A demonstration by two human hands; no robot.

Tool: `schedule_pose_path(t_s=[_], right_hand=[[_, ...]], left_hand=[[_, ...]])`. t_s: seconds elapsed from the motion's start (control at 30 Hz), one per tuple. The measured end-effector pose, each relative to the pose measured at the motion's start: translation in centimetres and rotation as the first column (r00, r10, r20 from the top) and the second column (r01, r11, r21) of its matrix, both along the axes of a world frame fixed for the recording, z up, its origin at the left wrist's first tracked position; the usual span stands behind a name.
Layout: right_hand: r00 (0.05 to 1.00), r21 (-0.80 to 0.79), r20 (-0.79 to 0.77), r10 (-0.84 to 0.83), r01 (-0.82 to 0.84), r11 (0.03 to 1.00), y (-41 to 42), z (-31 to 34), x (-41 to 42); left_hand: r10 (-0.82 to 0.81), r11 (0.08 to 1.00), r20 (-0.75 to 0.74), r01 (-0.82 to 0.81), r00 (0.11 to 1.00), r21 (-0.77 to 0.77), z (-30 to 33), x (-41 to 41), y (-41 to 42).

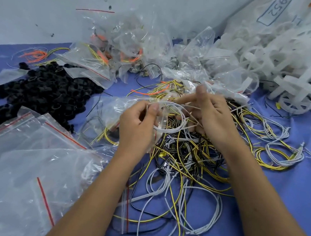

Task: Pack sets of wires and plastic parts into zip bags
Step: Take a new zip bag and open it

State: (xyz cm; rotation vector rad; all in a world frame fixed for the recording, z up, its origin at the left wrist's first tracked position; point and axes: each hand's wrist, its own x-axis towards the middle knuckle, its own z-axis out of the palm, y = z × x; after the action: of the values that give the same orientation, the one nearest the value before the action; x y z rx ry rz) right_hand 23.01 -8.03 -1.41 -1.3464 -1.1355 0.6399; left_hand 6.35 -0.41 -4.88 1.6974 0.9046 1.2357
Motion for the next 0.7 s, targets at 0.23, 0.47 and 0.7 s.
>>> schedule_pose_path(t_s=[0.23,0.47,0.7], right_hand=[[0.864,0.069,0.39,-0.319,0.318,0.945,0.6,-1.2,1.4],[0.834,0.135,0.348,-0.428,0.407,0.903,0.4,-0.9,1.7],[0.518,0.253,0.598,-0.611,0.602,0.758,-0.1,-0.4,1.7]], left_hand=[[0.126,0.992,0.109,-0.125,0.986,-0.011,0.3,-0.7,1.1],[0.115,0.992,0.162,-0.105,0.98,-0.072,0.2,-0.5,1.1],[0.144,0.987,0.181,-0.155,0.973,0.05,0.8,-1.2,1.3]])
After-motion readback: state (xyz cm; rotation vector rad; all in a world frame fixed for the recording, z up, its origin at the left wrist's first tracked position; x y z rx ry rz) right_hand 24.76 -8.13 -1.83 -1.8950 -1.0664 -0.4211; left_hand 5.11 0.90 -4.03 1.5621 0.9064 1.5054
